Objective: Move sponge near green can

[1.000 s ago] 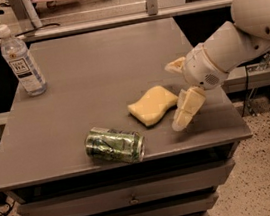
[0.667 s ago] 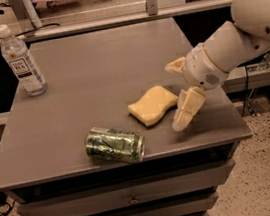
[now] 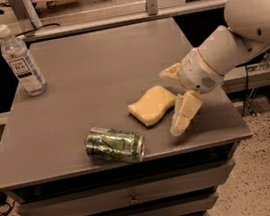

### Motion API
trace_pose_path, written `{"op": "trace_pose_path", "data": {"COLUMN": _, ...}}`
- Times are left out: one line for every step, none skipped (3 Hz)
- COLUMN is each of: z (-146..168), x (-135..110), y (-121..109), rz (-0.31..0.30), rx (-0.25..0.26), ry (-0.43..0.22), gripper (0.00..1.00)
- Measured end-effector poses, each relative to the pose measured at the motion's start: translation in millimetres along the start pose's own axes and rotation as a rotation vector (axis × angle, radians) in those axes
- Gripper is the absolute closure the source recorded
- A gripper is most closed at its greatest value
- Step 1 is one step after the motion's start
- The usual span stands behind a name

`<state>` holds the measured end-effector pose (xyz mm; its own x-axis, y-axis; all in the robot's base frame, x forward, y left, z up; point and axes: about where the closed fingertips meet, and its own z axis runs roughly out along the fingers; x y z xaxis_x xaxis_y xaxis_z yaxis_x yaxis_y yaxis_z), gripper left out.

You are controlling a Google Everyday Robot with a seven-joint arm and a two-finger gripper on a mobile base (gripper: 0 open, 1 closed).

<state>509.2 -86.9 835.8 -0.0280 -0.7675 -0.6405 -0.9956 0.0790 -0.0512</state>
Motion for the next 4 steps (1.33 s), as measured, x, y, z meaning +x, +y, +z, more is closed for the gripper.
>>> {"op": "trace_pose_path", "data": {"z": 4.8, "x": -4.4, "y": 3.8, "rz": -0.008, "rx": -0.026, "ry": -0.010, "gripper": 0.00}}
{"op": "trace_pose_path", "data": {"z": 6.8, "x": -10.4, "y": 8.7, "rz": -0.018, "rx": -0.044, "ry": -0.018, "gripper": 0.00}}
{"op": "trace_pose_path", "data": {"z": 8.3, "x": -17.0, "y": 16.5, "rz": -0.028, "rx": -0.063, "ry": -0.023, "gripper": 0.00}}
{"op": "trace_pose_path", "data": {"z": 9.1, "x": -19.6, "y": 19.4, "rz": -0.033, "rx": -0.070, "ry": -0.025, "gripper": 0.00}}
